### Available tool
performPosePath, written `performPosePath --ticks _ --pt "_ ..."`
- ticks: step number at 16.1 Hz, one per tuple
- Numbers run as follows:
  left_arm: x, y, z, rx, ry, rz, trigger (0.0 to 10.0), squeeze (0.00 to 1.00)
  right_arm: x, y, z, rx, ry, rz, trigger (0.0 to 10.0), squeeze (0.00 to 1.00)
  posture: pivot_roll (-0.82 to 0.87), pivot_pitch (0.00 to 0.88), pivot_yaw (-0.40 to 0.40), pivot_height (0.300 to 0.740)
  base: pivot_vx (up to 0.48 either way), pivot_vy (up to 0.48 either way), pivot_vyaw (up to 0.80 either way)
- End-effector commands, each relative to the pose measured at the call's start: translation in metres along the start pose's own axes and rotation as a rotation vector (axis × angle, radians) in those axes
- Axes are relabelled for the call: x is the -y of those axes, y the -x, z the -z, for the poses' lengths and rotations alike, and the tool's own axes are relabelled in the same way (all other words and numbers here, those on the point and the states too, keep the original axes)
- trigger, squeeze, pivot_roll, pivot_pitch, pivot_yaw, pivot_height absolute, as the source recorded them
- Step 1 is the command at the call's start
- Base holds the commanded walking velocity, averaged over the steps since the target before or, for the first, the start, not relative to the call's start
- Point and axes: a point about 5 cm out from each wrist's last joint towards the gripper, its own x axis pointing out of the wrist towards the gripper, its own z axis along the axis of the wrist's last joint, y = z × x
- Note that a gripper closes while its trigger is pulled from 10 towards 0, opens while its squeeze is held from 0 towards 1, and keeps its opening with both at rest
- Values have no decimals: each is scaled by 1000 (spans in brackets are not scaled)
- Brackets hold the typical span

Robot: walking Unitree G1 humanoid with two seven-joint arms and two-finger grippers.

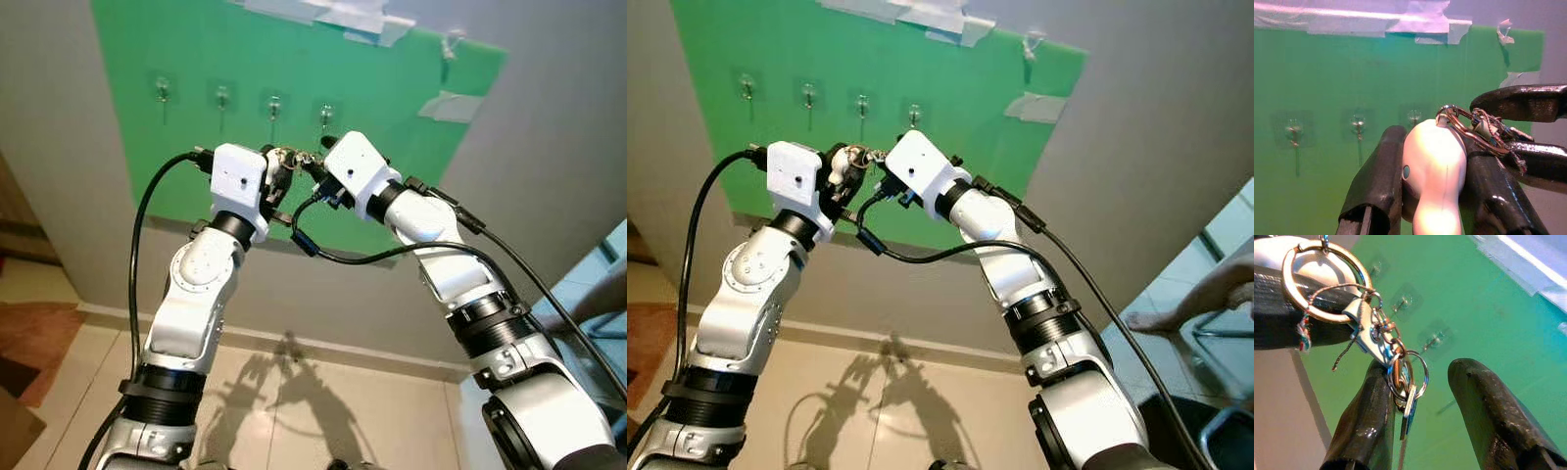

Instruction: Hang keys on a hook

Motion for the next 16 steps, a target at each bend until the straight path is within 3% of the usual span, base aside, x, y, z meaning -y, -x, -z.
performPosePath --ticks 1,7,8,9,10,16 --pt "3 -2 -1 -5 -2 23 0 0 6 1 1 -15 17 18 10000 0 -10 40 -107 740 0 0 0" --pt "1 -1 0 -13 -6 19 0 0 4 1 4 -21 23 19 10000 0 -5 45 -108 740 0 0 0" --pt "0 -1 -1 -13 -7 13 0 0 2 2 6 -23 5 11 10000 63 -5 45 -108 740 0 0 0" --pt "0 -1 -1 -13 -7 13 0 0 2 2 6 -23 5 11 10000 63 -5 45 -108 740 0 0 0" --pt "0 -1 -1 -14 -7 12 0 0 2 2 6 -26 -10 7 10000 1000 -5 45 -108 740 0 0 0" --pt "1 0 1 -24 -6 20 0 0 2 2 8 -28 -13 4 10000 1000 -4 48 -105 740 0 0 0"
